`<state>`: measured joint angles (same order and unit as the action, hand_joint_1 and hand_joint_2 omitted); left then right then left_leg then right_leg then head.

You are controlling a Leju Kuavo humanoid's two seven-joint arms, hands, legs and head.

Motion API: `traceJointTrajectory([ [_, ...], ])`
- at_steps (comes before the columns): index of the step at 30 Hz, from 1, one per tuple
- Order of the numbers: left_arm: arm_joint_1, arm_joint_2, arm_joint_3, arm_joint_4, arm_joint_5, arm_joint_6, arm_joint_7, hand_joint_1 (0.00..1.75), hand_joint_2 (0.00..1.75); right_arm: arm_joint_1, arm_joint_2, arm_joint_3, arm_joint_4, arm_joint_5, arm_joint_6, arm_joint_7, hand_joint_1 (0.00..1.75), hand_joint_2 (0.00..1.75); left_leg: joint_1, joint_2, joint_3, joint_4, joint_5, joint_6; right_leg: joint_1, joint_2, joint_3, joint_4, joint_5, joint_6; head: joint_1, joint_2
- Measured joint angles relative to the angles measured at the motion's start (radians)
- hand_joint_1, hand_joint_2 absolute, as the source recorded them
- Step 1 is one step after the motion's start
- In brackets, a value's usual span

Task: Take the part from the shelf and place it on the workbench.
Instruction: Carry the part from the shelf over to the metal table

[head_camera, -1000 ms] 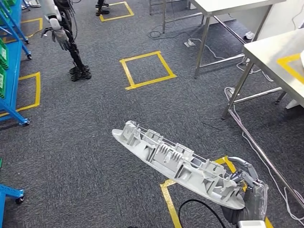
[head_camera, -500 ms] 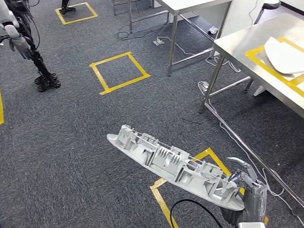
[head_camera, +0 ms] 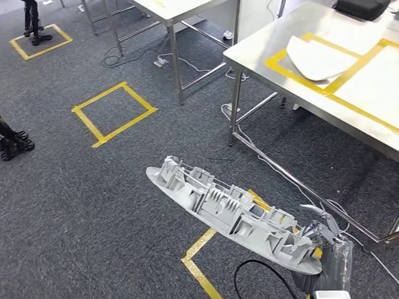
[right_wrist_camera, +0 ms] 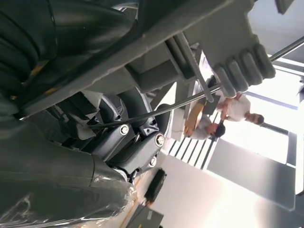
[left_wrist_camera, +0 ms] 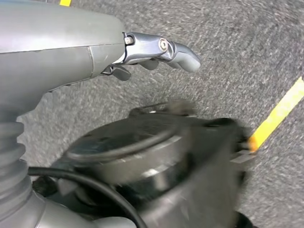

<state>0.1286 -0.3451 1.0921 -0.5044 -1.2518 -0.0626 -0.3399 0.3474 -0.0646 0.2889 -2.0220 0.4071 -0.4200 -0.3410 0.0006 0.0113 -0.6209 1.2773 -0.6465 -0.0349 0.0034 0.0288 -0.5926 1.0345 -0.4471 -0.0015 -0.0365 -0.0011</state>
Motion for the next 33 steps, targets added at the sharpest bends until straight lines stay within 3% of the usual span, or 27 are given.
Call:
traceJointTrajectory([
  [1, 0.0, 0.0, 0.003, 0.0, -0.001, 0.0, 0.0, 0.0, 1.75, 0.001, 0.0, 0.0, 0.0, 0.0, 0.0, 0.0, 1.75, 1.75, 0.002, -0.003, -0.026, 0.008, -0.009, -0.003, -0.003, 0.016, 0.009, 0.0, -0.007, 0.002, 0.0, 0.0],
  [2, 0.0, 0.0, 0.004, 0.0, -0.001, 0.0, 0.0, 0.0, 1.75, 0.002, 0.0, -0.001, 0.0, 0.0, 0.0, 0.0, 1.75, 1.75, 0.004, -0.006, -0.037, -0.011, 0.006, -0.006, -0.006, 0.032, 0.021, 0.0, -0.015, 0.005, 0.0, 0.0],
  [5, 0.0, 0.0, 0.006, 0.002, -0.003, 0.0, 0.0, 0.0, 1.75, 0.002, 0.0, -0.001, 0.0, 0.0, 0.0, 0.0, 1.75, 1.75, 0.016, -0.046, -0.017, -0.172, 0.152, -0.015, -0.015, 0.077, 0.052, 0.003, -0.041, 0.022, -0.003, 0.0],
  [7, -0.001, 0.0, 0.007, 0.004, -0.004, 0.0, 0.0, 0.0, 1.75, 0.003, 0.001, -0.002, -0.001, 0.0, 0.0, 0.0, 1.75, 1.75, 0.021, -0.071, -0.006, -0.242, 0.201, -0.007, -0.017, 0.1, 0.058, 0.005, -0.056, 0.038, -0.008, 0.0],
  [9, -0.005, 0.0, 0.007, 0.005, -0.005, 0.0, 0.0, 0.0, 1.75, 0.006, 0.001, -0.002, -0.002, 0.0, 0.0, -0.001, 1.75, 1.75, 0.018, -0.058, 0.005, -0.255, 0.199, 0.014, -0.018, 0.106, 0.068, 0.0, -0.064, 0.051, -0.008, 0.0],
  [11, -0.006, -0.002, 0.008, 0.005, -0.009, 0.0, -0.002, 0.0, 1.75, 0.006, 0.001, -0.002, -0.003, 0.001, -0.001, -0.002, 1.75, 1.75, 0.017, -0.039, 0.026, -0.258, 0.196, 0.032, -0.014, 0.061, 0.065, 0.023, -0.079, 0.059, -0.001, 0.0],
  [12, -0.005, -0.002, 0.009, 0.005, -0.012, 0.0, -0.002, 0.0, 1.75, 0.003, 0.001, -0.002, -0.004, 0.001, -0.001, -0.002, 1.75, 1.75, 0.016, -0.029, 0.038, -0.259, 0.193, 0.039, -0.013, 0.031, 0.044, 0.064, -0.096, 0.062, 0.002, 0.0],
  [13, -0.005, -0.002, 0.01, 0.005, -0.015, -0.001, -0.003, 0.0, 1.75, 0.002, 0.001, -0.001, -0.004, 0.001, -0.001, -0.003, 1.75, 1.75, 0.013, -0.018, 0.048, -0.258, 0.185, 0.044, -0.011, 0.002, 0.007, 0.126, -0.118, 0.065, 0.006, 0.0],
  [14, -0.005, -0.002, 0.012, 0.005, -0.017, -0.001, -0.005, 0.0, 1.75, 0.002, 0.001, -0.001, -0.005, 0.0, -0.001, -0.004, 1.75, 1.75, 0.011, -0.007, 0.056, -0.258, 0.178, 0.047, -0.01, -0.012, -0.037, 0.193, -0.144, 0.067, 0.008, 0.0],
  [16, -0.005, -0.002, 0.017, 0.005, -0.02, -0.002, -0.008, 0.0, 1.75, 0.004, 0.001, -0.001, -0.005, 0.0, -0.001, -0.004, 1.75, 1.75, 0.007, 0.015, 0.076, -0.258, 0.16, 0.05, -0.01, -0.02, -0.105, 0.27, -0.176, 0.066, 0.009, 0.0],
  [17, -0.005, -0.002, 0.02, 0.005, -0.021, -0.002, -0.01, 0.0, 1.75, 0.005, 0.001, -0.001, -0.005, 0.0, -0.001, -0.004, 1.75, 1.75, 0.005, 0.024, 0.089, -0.258, 0.149, 0.05, -0.008, -0.023, -0.114, 0.258, -0.165, 0.063, 0.01, 0.0],
  [18, -0.005, -0.002, 0.022, 0.005, -0.024, -0.003, -0.012, 0.0, 1.75, 0.005, 0.001, -0.001, -0.005, 0.0, -0.001, -0.004, 1.75, 1.75, 0.004, 0.034, 0.104, -0.258, 0.137, 0.05, -0.006, -0.028, -0.109, 0.215, -0.133, 0.058, 0.011, 0.0],
  [20, -0.005, -0.003, 0.027, 0.006, -0.032, -0.004, -0.016, 0.0, 1.75, 0.005, 0.001, -0.002, -0.005, -0.001, -0.001, -0.005, 1.75, 1.75, 0.0, 0.052, 0.132, -0.258, 0.113, 0.047, 0.006, -0.072, -0.084, 0.097, -0.03, 0.041, 0.013, 0.0],
  [22, -0.006, -0.003, 0.031, 0.007, -0.041, -0.004, -0.019, 0.0, 1.75, 0.004, 0.001, -0.002, -0.006, -0.002, -0.002, -0.007, 1.75, 1.75, -0.005, 0.07, 0.149, -0.261, 0.096, 0.037, 0.016, -0.1, -0.071, 0.032, 0.03, 0.028, 0.014, 0.0],
  [24, -0.009, -0.002, 0.033, 0.008, -0.049, -0.005, -0.023, 0.0, 1.75, 0.005, 0.001, -0.002, -0.008, -0.002, -0.002, -0.008, 1.75, 1.75, -0.008, 0.082, 0.158, -0.26, 0.094, 0.025, 0.015, -0.076, -0.065, 0.022, 0.035, 0.023, 0.014, 0.0],
  [26, -0.01, -0.001, 0.034, 0.009, -0.054, -0.005, -0.026, 0.0, 1.75, 0.005, 0.002, -0.003, -0.01, -0.002, -0.002, -0.009, 1.75, 1.75, -0.005, 0.059, 0.141, -0.216, 0.099, 0.013, 0.007, -0.05, -0.051, 0.011, 0.036, 0.018, 0.013, 0.0],
  [27, -0.011, -0.001, 0.035, 0.009, -0.055, -0.005, -0.027, 0.0, 1.75, 0.004, 0.003, -0.004, -0.011, -0.002, -0.002, -0.01, 1.75, 1.75, -0.004, 0.04, 0.115, -0.17, 0.092, 0.008, 0.002, -0.037, -0.043, 0.006, 0.035, 0.016, 0.012, 0.0],
  [29, -0.011, 0.0, 0.037, 0.011, -0.056, -0.005, -0.029, 0.0, 1.75, 0.001, 0.004, -0.004, -0.011, -0.002, -0.003, -0.01, 1.75, 1.75, -0.001, 0.005, 0.038, -0.058, 0.045, 0.001, -0.005, -0.013, -0.035, 0.0, 0.031, 0.012, 0.01, 0.0],
  [31, -0.012, 0.001, 0.039, 0.012, -0.056, -0.005, -0.029, 0.0, 1.75, 0.002, 0.004, -0.005, -0.011, -0.002, -0.003, -0.01, 1.75, 1.75, 0.001, -0.003, -0.025, 0.008, 0.005, -0.004, -0.01, 0.015, -0.03, 0.0, 0.027, 0.01, 0.01, 0.0],
  [32, -0.012, 0.001, 0.04, 0.012, -0.056, -0.005, -0.029, 0.0, 1.75, 0.002, 0.004, -0.006, -0.011, -0.002, -0.003, -0.01, 1.75, 1.75, 0.003, -0.005, -0.038, 0.002, 0.016, -0.006, -0.013, 0.03, -0.027, 0.0, 0.024, 0.012, 0.01, 0.0],
  [33, -0.012, 0.001, 0.04, 0.012, -0.056, -0.005, -0.03, 0.0, 1.75, 0.003, 0.004, -0.006, -0.011, -0.002, -0.003, -0.01, 1.75, 1.75, 0.006, -0.009, -0.033, -0.033, 0.051, -0.008, -0.016, 0.045, -0.024, 0.0, 0.022, 0.015, 0.01, 0.0],
])
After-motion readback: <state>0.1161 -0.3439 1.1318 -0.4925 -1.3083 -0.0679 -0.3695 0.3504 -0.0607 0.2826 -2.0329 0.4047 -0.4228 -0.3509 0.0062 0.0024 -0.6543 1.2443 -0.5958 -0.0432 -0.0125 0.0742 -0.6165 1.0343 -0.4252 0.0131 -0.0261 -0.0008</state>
